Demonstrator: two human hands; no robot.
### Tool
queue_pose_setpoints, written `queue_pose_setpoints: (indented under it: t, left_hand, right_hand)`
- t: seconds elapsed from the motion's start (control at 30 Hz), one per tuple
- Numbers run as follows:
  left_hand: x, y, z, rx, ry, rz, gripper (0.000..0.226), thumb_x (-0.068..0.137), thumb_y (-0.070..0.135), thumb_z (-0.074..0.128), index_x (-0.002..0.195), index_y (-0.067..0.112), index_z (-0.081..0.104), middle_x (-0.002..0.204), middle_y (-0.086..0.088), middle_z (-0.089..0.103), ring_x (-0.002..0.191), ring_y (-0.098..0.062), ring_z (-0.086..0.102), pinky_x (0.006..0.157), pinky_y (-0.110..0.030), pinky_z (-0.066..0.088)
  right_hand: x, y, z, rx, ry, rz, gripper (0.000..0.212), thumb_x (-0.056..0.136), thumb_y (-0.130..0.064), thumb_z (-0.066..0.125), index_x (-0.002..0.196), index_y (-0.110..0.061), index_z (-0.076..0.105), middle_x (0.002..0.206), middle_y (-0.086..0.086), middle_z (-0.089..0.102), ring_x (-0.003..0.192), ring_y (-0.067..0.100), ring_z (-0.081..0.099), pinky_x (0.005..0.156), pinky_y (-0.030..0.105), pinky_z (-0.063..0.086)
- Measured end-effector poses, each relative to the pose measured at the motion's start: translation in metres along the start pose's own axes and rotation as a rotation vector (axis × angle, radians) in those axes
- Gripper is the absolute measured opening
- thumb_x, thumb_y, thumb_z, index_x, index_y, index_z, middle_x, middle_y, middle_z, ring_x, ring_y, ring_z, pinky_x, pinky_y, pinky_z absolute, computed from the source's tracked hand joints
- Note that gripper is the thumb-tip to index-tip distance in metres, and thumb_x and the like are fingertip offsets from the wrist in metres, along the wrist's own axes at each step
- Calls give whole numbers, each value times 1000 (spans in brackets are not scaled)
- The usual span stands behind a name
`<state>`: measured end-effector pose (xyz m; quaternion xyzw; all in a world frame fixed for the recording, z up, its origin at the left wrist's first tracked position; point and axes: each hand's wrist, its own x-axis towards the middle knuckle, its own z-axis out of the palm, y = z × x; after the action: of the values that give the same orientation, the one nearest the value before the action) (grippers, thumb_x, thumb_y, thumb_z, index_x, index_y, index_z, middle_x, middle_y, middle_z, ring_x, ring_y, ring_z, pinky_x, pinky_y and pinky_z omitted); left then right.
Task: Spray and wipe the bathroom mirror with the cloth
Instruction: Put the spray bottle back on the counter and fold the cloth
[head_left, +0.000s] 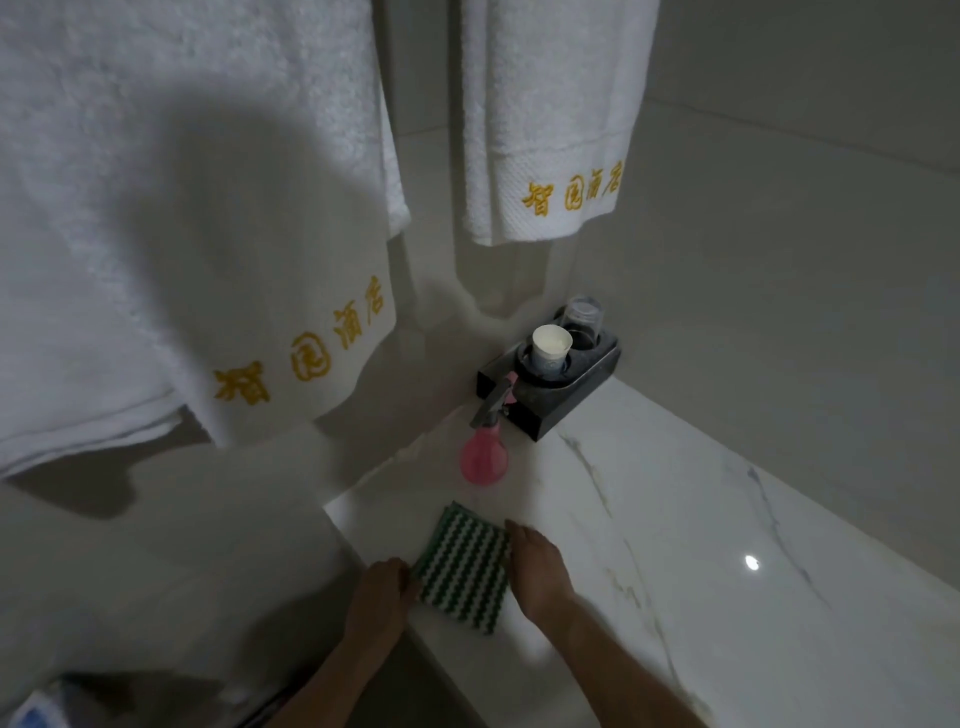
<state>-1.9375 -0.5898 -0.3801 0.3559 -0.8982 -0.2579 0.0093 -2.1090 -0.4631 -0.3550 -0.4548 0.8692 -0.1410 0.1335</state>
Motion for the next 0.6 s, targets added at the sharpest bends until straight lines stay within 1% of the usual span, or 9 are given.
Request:
queue_pose_setpoints:
  t: [0.03,0.07,0.17,0.23,0.3,0.4,0.47,0.53,0.6]
  left_hand:
    - [1,1,1,-17,-3,-25,10,96,32,48,87,31,47,95,2,52,93,-15,52,77,-22,36]
    - [2,2,0,-3,-27,-56,21,96,32,48,78,35,39,91,5,46,89,-12,48,74,-21,34]
    - [5,1,0,-17,-34,-127,35,95,31,51,70,38,26,81,12,37,85,-12,44,73,-20,32]
    - [6,0,0,-26,-49,-121,35,94,30,52,70,37,27,78,12,34,86,-14,46,77,-22,35]
    - [8,-1,0,-33,-58,-116,24,96,27,49,77,33,36,84,9,37,93,-17,51,82,-23,37]
    - [16,-1,-2,-18,-22,-63,9,98,25,44,90,24,42,90,4,39,90,-15,49,73,-21,32]
    - [26,-1,-7,-15,2,-56,10,98,23,44,88,24,43,90,3,39,85,-12,44,70,-20,28]
    - [39,1,-11,-10,6,-57,17,97,22,45,81,27,41,90,2,43,83,-13,45,71,-21,31]
    - [47,3,-13,2,-5,-53,15,96,21,46,82,25,43,91,0,45,85,-15,47,73,-22,33]
  right_hand:
    - [0,-1,0,-42,-21,15,48,92,-8,44,140,-5,41,131,12,53,121,27,51,99,28,38]
    - [1,0,4,-63,-14,36,46,95,-10,40,141,-10,39,133,9,50,123,25,47,98,27,34]
    - [5,1,5,-78,-4,86,36,93,-10,41,129,-12,48,125,8,51,115,26,48,90,28,35]
    - [6,1,6,-69,-26,124,31,92,-8,41,121,-8,53,124,11,50,114,28,48,88,29,36]
    - [7,0,7,-53,-46,166,30,92,-5,40,119,-7,53,124,12,49,115,28,46,88,29,36]
    - [5,1,7,-52,-38,211,33,91,-1,42,123,-7,50,127,10,49,116,25,46,93,28,36]
    - [4,5,6,-61,-53,237,35,93,-3,43,128,-8,47,131,9,47,120,23,45,97,28,36]
    - [3,8,1,-75,-80,256,38,95,-5,40,133,-7,44,137,11,45,125,24,43,101,28,34]
    - [2,9,-4,-85,-97,253,42,96,-5,38,138,-6,42,142,14,41,129,26,40,104,30,32]
